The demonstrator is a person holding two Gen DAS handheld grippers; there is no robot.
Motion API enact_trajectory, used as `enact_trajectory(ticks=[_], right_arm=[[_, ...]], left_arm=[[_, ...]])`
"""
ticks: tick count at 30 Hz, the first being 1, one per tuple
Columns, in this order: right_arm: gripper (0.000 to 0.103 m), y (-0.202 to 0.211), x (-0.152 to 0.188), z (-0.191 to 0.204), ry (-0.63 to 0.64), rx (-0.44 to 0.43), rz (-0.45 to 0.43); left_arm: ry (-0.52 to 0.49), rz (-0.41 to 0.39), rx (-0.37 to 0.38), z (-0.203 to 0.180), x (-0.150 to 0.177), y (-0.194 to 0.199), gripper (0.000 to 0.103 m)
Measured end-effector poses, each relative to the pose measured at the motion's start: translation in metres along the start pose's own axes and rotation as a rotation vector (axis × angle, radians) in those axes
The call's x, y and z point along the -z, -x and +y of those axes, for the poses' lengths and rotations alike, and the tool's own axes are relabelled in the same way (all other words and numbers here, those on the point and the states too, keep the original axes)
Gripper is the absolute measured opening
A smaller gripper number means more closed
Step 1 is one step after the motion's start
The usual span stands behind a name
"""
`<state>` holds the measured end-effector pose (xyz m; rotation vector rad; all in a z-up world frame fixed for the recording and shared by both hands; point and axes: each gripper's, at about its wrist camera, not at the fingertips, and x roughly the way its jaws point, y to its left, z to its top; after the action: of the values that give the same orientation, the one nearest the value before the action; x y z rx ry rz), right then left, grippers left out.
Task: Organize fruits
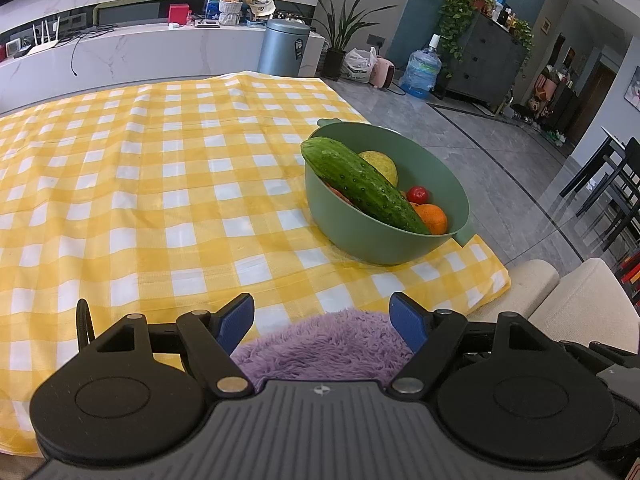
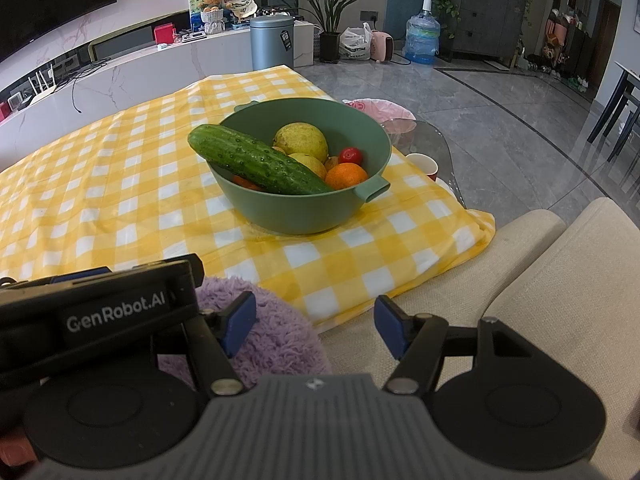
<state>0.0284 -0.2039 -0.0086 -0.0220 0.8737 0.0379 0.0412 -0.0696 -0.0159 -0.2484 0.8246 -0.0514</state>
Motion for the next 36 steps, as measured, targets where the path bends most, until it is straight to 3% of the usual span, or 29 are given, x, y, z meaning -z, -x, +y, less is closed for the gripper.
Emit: enact_trajectory(ticks=[36], right_arm=[[0.063,0.0013,0.0022,0.0019,0.006,0.004,-0.002]], left_arm=[[-0.01,0.005,0.012,-0.0004,0.0006,-0.0013,0.09]])
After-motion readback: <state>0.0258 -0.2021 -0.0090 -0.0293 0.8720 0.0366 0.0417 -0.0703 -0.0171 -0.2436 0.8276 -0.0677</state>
